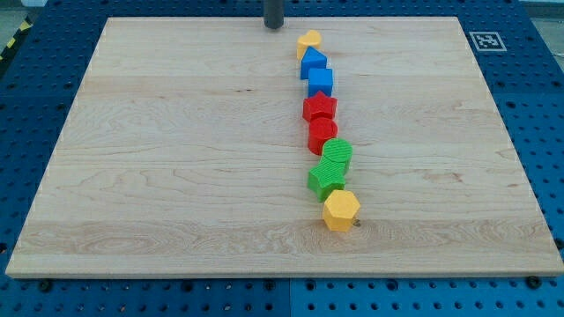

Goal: Move the yellow heart to the right side of the green star

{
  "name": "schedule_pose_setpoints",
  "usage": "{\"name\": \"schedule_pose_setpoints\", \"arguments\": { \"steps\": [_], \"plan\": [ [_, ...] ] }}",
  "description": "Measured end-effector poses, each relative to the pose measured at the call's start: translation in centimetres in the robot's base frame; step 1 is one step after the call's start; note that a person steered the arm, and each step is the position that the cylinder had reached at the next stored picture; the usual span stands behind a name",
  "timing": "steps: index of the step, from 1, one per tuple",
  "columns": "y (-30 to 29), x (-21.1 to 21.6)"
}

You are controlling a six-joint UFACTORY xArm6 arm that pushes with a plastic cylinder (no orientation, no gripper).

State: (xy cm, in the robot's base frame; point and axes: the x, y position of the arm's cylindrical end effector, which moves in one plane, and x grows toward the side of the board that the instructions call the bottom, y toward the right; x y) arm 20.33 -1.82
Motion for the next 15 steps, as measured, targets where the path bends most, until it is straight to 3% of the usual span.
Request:
{"name": "schedule_pose_setpoints", "arguments": {
  "steps": [5, 7, 9, 10, 11, 12, 14, 15],
  "plan": [
    [0.4, 2.0],
    [5.5, 5.8],
    [3.1, 8.1],
    [6.1, 8.1],
    [12.9, 8.1],
    [15.1, 8.3],
    [12.2, 6.3],
    [12.3, 8.0]
  ]
}}
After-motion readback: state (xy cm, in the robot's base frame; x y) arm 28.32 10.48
